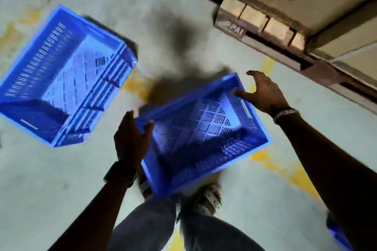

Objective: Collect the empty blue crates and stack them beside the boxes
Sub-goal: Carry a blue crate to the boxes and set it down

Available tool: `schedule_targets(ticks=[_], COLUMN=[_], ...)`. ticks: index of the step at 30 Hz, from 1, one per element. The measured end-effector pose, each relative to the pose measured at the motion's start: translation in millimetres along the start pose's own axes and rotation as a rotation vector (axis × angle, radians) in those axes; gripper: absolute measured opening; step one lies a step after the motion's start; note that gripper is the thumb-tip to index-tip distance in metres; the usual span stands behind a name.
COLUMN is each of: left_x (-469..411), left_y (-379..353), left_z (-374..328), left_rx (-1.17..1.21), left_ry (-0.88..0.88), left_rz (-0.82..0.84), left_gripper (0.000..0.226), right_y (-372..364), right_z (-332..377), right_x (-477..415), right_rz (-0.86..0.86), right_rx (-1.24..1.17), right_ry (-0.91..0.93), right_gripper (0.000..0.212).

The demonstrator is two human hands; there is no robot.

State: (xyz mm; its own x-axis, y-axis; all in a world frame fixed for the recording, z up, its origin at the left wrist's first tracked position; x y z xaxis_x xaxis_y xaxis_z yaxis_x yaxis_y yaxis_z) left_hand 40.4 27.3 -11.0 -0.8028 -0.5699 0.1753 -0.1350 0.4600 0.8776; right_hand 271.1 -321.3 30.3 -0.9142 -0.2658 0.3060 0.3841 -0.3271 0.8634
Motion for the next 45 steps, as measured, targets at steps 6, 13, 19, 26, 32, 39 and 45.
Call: schedule_targets(ticks=[6,13,19,26,32,39,45], left_x=[34.6,67.4,62.3,-8.8,-57.0,-69.6,-69.0], left_y=[-88.2,-136.4,-135.8,-133.9,-127.5,-94.7,-13.5], left_z=[82.7,138.4,120.0,100.2,70.5,-4.3,-91.4], left_rx=[0.253,0.420,0.672,0.626,0.524,0.455,0.476], left_ry=[0.475,0.761,0.864,0.763,0.609,0.459,0.403], left_rz=[-0.008,-0.005,-0.089,0.050,0.147,0.207,0.250], left_gripper=[0.068,0.040,0.062,0.085,0.091,0.080,0.080], right_y=[-96.0,-130.1,-143.4,-139.3,-151.9,-107.7,11.1], right_z=[-67.9,-100.2,-127.0,-148.0,-176.5,-188.2,-157.4], right_x=[-10.7,-9.4,-11.8,3.2,49.9,108.9,147.5], right_rz=[0.075,-0.116,-0.083,-0.049,-0.223,-0.323,-0.360], right_rx=[-0.016,-0.216,-0.382,-0.722,-0.780,-0.851,-0.810], right_ry=[-0.181,-0.288,-0.480,-0.614,-0.777,-0.923,-0.924], right_gripper=[0.086,0.071,0.075,0.071,0.071,0.079,0.065])
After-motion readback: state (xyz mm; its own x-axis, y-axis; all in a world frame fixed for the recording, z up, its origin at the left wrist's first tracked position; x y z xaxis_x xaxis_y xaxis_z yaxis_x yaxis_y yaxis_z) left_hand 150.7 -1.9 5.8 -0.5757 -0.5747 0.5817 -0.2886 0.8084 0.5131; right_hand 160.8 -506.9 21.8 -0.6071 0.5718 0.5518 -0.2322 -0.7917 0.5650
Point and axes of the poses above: each hand's wrist, its own x-axis away from the middle knuckle, its own y-axis out of the back of the hand, z = x × y, the point moved 5 cm from there along -x, towards the middle knuckle, and after that the axes turned 3 degrees about -z, right-handed, at the moved point
